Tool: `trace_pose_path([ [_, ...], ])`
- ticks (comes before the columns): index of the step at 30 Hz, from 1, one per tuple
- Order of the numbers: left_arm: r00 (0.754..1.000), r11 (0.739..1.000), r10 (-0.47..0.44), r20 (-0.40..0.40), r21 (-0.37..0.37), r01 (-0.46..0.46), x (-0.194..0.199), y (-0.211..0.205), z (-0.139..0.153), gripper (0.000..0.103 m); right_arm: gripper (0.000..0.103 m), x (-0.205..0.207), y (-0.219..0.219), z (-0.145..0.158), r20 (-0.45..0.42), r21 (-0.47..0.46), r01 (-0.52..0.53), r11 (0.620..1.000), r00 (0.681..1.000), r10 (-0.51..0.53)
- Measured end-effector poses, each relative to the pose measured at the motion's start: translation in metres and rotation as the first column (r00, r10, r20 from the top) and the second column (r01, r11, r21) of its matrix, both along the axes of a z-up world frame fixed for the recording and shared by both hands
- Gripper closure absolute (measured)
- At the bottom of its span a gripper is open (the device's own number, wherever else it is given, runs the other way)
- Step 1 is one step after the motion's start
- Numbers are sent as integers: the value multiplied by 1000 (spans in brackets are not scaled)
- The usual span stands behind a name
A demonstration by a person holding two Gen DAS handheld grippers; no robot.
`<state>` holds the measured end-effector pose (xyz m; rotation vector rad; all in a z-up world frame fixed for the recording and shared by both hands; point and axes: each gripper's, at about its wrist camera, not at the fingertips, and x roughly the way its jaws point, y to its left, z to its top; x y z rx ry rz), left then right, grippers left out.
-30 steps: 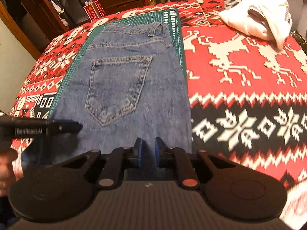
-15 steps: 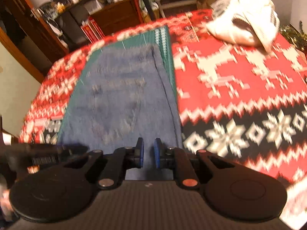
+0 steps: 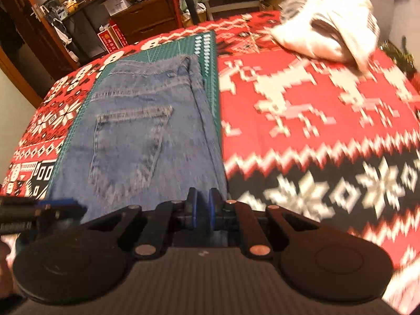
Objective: Fold clothes
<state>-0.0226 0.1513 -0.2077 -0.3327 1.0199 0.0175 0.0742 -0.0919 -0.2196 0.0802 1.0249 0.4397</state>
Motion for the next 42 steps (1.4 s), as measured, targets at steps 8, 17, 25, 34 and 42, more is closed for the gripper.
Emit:
trace_pose_path([
  [8,1000,1000,-13,5,7,13,1,-3,1,78,97,-22,-3,10,37,-18,-25,1000,999,25],
  [17,1000,999,-26,15,31,25,0,-10,1,72,96,-11,42,15,46,1,-110,994,993,110],
  [25,1000,1000,-16,15,22,16,-1,-9,0,72,95,-25,53,1,43,-21,-152,988,987,153],
  [34,1000,998,-9,-24,69,11,0,-17,4,73,95,-24,43,-2,47,40,-142,989,989,140],
  [42,996,997,-2,-86,72,8,-23,-15,7,73,95,-25,40,-3,53,50,-145,988,988,142],
])
